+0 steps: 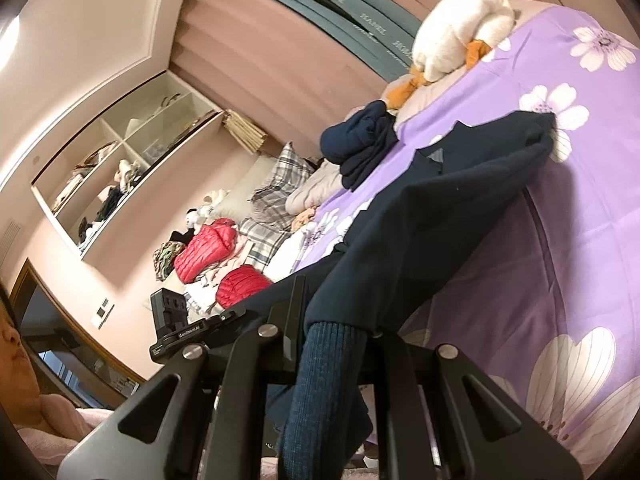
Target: Fold large clothes
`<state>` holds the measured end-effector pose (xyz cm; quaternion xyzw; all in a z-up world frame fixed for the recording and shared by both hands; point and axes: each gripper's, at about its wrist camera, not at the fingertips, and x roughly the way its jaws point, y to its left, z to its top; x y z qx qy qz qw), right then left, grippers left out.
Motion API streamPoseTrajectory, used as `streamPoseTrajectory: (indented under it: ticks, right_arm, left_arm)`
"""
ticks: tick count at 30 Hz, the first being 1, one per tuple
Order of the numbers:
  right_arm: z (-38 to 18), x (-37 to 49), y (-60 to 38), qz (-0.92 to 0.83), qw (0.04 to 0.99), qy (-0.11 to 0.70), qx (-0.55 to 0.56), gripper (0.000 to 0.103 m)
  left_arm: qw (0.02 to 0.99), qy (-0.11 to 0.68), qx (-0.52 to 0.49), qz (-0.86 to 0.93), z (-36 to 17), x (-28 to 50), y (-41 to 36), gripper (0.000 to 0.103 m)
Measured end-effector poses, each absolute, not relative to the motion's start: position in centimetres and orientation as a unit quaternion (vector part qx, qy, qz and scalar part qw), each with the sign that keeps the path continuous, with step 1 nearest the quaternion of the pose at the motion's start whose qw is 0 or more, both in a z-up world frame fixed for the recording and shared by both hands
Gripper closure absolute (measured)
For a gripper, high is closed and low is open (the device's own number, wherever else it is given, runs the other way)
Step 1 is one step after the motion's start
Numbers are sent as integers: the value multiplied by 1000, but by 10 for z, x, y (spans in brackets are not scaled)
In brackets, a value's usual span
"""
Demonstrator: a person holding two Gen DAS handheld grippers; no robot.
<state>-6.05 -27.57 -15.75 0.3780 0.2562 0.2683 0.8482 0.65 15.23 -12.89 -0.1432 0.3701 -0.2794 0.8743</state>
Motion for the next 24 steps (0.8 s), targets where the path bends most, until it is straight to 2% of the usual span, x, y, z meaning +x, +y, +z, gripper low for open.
streamPoseTrajectory:
  ticks: [13, 24]
  right_arm:
    - [-150, -75, -283, 282, 850, 235, 377, 91]
    - [-162, -57, -301, 279, 830, 215, 433, 91]
  left_arm:
    - [860, 366, -164, -316, -118, -10, 152, 94]
    - [832, 372, -263, -317, -124, 20, 176, 94]
